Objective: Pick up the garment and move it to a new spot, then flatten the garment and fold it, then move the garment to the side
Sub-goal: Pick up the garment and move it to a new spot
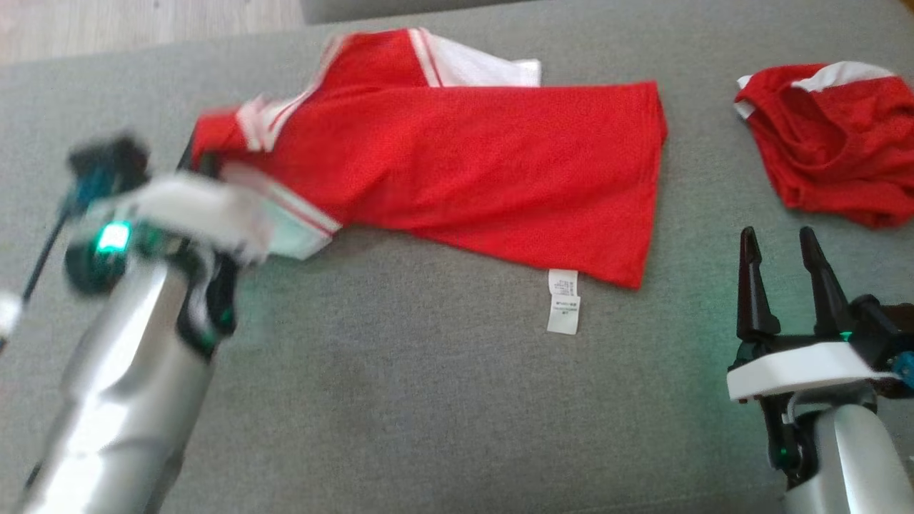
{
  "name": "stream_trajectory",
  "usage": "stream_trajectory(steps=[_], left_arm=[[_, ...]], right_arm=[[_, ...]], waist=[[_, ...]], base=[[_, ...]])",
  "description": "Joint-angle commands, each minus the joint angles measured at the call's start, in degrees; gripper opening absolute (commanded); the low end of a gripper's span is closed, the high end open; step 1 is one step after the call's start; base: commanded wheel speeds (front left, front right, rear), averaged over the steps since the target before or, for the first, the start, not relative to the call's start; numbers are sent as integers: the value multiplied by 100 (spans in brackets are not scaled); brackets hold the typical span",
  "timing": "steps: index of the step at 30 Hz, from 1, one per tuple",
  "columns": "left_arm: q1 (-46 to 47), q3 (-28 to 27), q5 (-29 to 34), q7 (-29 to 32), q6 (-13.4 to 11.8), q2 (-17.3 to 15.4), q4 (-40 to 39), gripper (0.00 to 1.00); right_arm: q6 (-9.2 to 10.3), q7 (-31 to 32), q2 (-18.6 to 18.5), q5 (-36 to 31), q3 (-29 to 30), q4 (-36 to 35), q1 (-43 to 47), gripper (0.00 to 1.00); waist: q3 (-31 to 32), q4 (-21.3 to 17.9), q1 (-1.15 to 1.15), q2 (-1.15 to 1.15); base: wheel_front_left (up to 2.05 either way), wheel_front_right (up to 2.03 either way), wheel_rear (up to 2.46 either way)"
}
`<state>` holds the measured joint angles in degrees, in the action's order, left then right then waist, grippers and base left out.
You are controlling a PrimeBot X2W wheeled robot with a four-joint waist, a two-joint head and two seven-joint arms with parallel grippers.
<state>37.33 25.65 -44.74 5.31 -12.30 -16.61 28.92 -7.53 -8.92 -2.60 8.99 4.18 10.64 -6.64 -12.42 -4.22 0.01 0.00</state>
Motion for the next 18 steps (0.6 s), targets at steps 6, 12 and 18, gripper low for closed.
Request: stream_trajectory(steps=[6,12,18], left_arm=[[45,-422,-124,-478,60,-207,177,0],[61,-344,-52,-976,337,-66,315,100],[-256,-66,152,-1516,556,140,340,100]], right_arm=[[4,-56,-28,-71,-127,-205,-292,100],[4,-58,-28,-110,-145,-174,-333,100],[4,-22,-28,-230,-119,-145,-231,100]], waist=[[-249,54,-1,0],[-282,97,-1,0],[-2,282,-1,0]], base=[[0,0,0],[0,0,0],[0,0,0]])
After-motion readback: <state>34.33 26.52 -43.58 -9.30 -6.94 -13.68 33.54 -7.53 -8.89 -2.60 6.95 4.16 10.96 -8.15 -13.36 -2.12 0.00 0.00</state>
